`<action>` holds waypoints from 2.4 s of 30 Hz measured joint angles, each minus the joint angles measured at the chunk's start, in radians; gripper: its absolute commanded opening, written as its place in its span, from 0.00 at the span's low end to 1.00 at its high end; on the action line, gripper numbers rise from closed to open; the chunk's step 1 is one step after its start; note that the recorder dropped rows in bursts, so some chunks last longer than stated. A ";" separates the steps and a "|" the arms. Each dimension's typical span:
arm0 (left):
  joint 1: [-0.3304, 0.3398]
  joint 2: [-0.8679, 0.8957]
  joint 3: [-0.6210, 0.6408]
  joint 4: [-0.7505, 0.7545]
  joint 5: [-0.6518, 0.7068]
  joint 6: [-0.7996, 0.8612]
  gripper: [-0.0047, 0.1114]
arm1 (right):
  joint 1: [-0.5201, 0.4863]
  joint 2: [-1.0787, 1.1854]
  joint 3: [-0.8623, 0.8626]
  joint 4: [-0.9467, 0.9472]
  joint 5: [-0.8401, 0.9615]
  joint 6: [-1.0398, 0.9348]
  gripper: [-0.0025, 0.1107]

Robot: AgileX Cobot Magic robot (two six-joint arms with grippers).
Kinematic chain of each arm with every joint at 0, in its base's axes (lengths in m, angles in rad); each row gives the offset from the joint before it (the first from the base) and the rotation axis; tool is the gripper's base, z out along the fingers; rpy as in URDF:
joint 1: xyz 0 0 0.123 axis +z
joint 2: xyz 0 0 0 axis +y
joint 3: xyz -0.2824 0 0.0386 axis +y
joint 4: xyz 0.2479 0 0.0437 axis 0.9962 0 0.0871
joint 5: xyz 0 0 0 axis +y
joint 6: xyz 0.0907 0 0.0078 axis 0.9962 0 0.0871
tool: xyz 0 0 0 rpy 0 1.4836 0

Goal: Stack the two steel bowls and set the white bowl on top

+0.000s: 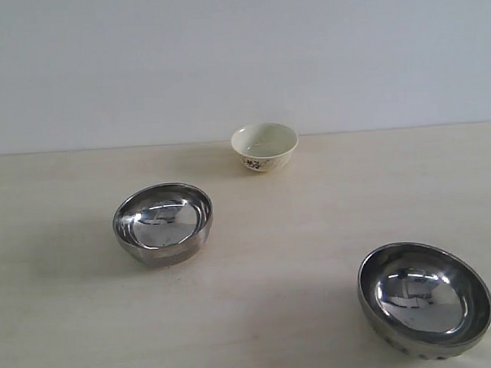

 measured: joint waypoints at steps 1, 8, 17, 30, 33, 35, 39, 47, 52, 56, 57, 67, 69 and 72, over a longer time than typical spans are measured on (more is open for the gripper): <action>0.000 0.000 0.000 0.000 0.000 0.000 0.07 | 0.000 0.000 0.000 0.000 0.000 0.000 0.03; 0.000 0.000 0.000 0.000 0.000 0.000 0.07 | 0.000 0.000 0.000 0.039 -0.006 -0.009 0.03; 0.000 0.000 0.000 0.000 0.000 0.000 0.07 | 0.000 0.018 -0.161 0.220 -0.069 -0.401 0.03; 0.000 0.000 0.000 0.000 0.000 0.000 0.07 | 0.139 0.784 -0.646 0.331 0.093 -0.878 0.03; 0.000 0.000 0.000 0.000 0.000 0.000 0.07 | 0.228 0.927 -0.716 0.332 0.089 -0.935 0.03; 0.000 0.000 0.000 0.000 0.000 0.000 0.07 | 0.287 1.036 -0.776 0.335 0.089 -0.970 0.03; 0.000 0.000 0.000 0.000 0.000 0.000 0.07 | 0.340 1.232 -0.887 0.335 0.113 -0.986 0.04; 0.000 0.000 0.000 0.000 0.000 0.000 0.07 | 0.349 1.572 -1.106 0.335 0.219 -0.982 0.39; 0.000 0.000 0.000 0.000 0.000 0.000 0.07 | 0.349 1.726 -1.215 0.328 0.241 -0.961 0.39; 0.000 0.000 0.000 0.000 0.000 0.000 0.07 | 0.349 1.831 -1.319 0.239 0.268 -0.869 0.39; 0.000 0.000 0.000 0.000 0.000 0.000 0.07 | 0.349 1.853 -1.340 0.198 0.274 -0.828 0.39; 0.000 0.000 0.000 0.000 0.000 0.000 0.07 | 0.403 2.009 -1.597 -0.218 0.361 -0.443 0.39; 0.000 0.000 0.000 0.000 0.000 0.000 0.07 | 0.410 2.038 -1.645 -0.236 0.384 -0.421 0.39; 0.000 0.000 0.000 0.000 0.000 0.000 0.07 | 0.419 2.085 -1.707 -0.247 0.406 -0.398 0.39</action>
